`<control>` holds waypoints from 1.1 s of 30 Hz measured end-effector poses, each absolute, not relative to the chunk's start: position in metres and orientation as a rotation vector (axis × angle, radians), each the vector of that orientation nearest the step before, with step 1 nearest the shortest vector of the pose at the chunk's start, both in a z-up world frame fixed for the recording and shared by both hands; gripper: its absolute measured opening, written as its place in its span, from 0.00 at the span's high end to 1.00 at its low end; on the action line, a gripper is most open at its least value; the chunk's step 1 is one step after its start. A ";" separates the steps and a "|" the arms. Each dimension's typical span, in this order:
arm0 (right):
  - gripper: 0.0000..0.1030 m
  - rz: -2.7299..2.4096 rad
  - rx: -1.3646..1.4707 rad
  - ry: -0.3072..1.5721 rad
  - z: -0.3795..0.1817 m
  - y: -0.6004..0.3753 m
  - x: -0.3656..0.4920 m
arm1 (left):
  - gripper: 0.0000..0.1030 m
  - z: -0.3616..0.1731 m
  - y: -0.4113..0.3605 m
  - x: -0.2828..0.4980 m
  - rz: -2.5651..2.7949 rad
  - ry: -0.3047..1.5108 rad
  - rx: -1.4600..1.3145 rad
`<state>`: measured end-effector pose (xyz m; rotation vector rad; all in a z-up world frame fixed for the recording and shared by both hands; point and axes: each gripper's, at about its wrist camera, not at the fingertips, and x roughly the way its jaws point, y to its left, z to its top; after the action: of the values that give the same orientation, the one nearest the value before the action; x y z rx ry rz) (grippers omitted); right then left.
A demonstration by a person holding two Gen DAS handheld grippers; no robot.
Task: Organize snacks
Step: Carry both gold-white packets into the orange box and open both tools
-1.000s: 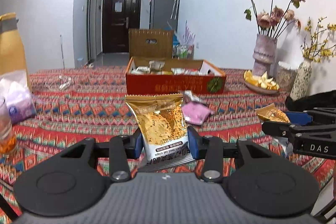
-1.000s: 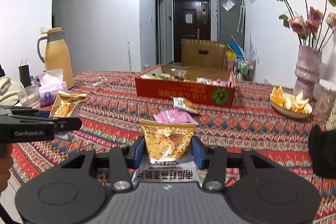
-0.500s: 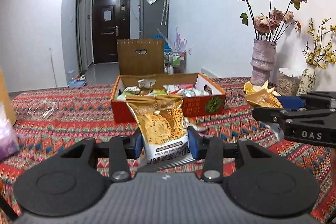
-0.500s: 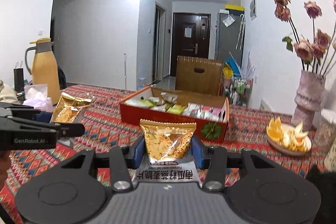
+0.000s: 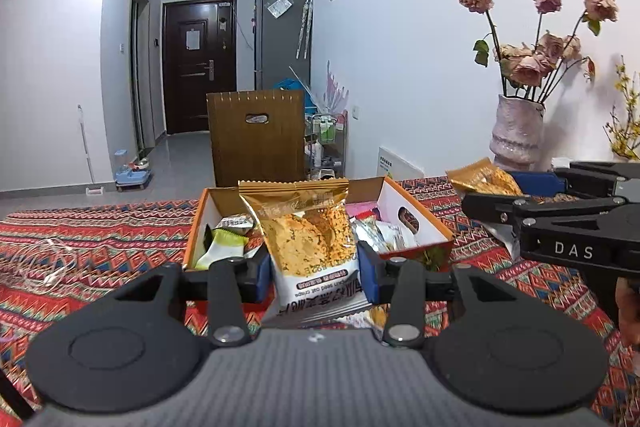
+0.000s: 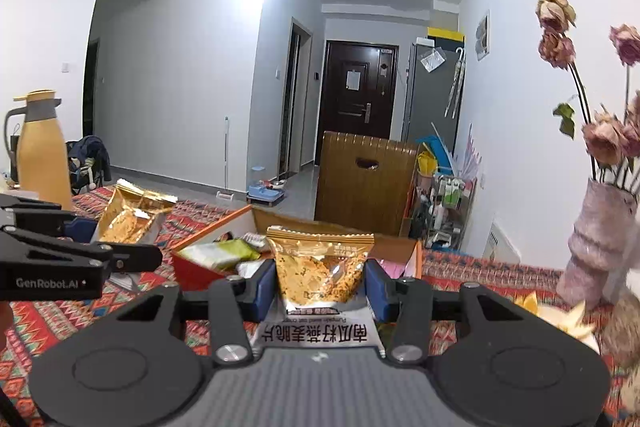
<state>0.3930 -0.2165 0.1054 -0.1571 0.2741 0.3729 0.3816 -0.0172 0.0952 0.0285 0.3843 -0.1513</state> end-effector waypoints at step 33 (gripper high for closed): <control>0.49 0.373 -0.046 0.571 0.023 -0.158 0.664 | 0.45 0.015 0.025 0.640 -0.095 0.642 -0.079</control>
<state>0.6636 -0.1576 0.0226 -0.0460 0.5709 0.3734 0.6398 0.0247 0.0154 -0.0792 0.6417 -0.0946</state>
